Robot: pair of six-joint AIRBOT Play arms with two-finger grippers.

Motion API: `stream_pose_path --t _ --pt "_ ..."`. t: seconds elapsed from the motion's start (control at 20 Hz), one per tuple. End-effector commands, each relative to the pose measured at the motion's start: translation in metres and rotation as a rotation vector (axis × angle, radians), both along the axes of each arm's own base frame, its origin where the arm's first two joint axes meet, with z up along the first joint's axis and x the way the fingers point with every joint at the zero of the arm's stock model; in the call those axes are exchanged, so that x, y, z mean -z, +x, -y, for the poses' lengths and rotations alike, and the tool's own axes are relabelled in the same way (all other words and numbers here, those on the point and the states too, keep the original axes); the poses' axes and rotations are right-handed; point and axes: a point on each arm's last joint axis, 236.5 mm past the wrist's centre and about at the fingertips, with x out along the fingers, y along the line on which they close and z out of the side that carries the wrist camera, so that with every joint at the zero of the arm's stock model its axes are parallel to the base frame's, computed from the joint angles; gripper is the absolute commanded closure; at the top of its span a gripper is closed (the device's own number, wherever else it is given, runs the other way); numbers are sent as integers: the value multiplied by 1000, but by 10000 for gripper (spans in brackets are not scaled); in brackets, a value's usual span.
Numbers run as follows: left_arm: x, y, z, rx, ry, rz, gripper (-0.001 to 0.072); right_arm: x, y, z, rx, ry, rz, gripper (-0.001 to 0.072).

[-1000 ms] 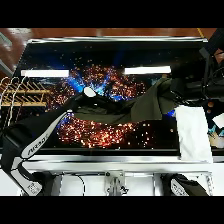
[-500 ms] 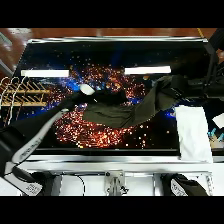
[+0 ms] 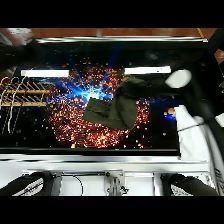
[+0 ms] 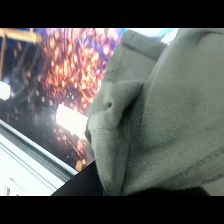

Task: Fold the shirts.

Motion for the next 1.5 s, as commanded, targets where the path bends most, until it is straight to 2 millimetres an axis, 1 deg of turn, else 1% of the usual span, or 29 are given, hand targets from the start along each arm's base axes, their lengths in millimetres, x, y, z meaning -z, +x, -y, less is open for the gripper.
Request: stream_pose_path --t 0.0,0.05,0.1,0.2,0.3,0.35,0.4,0.45,0.55,0.6,0.7,0.8,0.85,0.9,0.95,1.0,1.05,1.15,1.2,1.3,1.35,1.45 --pt "-81 -70 -68 -165 94 181 676 62 3 -71 3 15 -49 636" --pt "-91 -89 -73 -181 116 200 676 75 7 -86 28 42 -67 636" --pt "-96 -105 -76 -189 132 201 676 87 11 -99 64 78 -92 636" --pt "-96 -131 -76 -182 197 187 675 106 15 -116 126 141 -165 636" --pt "-91 -149 -73 -174 225 156 676 121 15 -124 164 179 -236 628" --pt "-89 -153 -73 -172 234 145 675 124 16 -126 182 198 -263 530" --pt "-87 -154 -71 -167 235 140 675 124 16 -127 187 208 -270 267" --pt "-86 -154 -71 -165 235 136 675 121 15 -129 172 215 -260 68" --pt "-84 -151 -72 -164 233 128 675 114 14 -123 146 212 -259 67" --pt "-83 -151 -72 -164 232 126 675 111 13 -113 123 188 -249 67" --pt "-83 -150 -73 -164 233 125 675 108 16 -79 82 105 -231 67" --pt "-83 -150 -73 -164 233 126 675 111 17 -23 76 -35 -241 67" --pt "-83 -150 -73 -164 233 125 675 118 13 15 84 -141 -268 67" --pt "-83 -150 -73 -164 232 124 675 127 5 53 93 -259 -311 67" --pt "-82 -149 -73 -164 232 121 675 139 -7 94 101 -389 -377 68" --pt "-81 -148 -73 -163 231 119 675 148 -20 118 93 -468 -433 67" --pt "-80 -146 -74 -163 230 115 675 157 -30 125 88 -485 -475 67" --pt "-77 -143 -75 -162 224 105 675 177 -37 116 82 -448 -496 67" --pt "-76 -142 -75 -161 223 100 675 186 -39 107 76 -415 -504 67" --pt "-71 -139 -75 -156 223 82 675 200 -36 94 77 -361 -519 67" --pt "-68 -138 -76 -153 222 73 675 202 -31 83 76 -309 -511 67" --pt "-63 -135 -76 -148 219 55 675 200 -15 60 105 -192 -483 67"
